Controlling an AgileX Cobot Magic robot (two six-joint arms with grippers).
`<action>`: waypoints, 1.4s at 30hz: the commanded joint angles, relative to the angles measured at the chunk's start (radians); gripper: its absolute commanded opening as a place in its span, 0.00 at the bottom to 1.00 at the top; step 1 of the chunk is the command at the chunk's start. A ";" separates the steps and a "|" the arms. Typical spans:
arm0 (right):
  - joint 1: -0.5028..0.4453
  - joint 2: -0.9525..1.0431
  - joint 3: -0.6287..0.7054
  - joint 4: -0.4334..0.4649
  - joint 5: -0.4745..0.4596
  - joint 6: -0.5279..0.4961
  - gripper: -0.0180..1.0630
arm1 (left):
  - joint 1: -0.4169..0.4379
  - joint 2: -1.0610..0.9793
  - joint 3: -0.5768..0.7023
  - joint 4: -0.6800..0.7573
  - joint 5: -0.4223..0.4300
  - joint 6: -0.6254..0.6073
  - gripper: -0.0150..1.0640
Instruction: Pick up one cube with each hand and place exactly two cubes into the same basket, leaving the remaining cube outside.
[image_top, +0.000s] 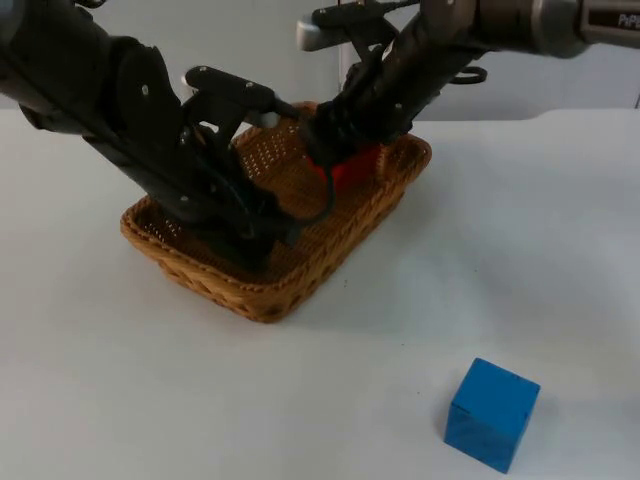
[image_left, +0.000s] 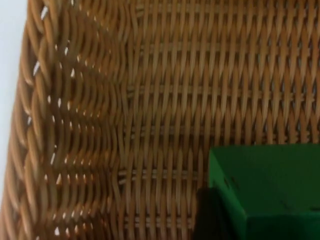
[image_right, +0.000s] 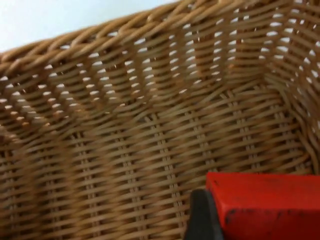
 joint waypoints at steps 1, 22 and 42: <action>0.005 0.001 -0.005 0.010 -0.013 0.002 0.02 | -0.003 -0.002 -0.005 0.005 -0.016 -0.001 0.01; 0.005 0.015 -0.005 0.031 0.012 -0.003 0.57 | -0.003 -0.001 -0.005 0.003 -0.005 -0.004 0.31; 0.003 -0.260 -0.007 -0.002 0.050 0.009 0.65 | -0.003 -0.218 -0.005 0.007 0.071 -0.004 0.81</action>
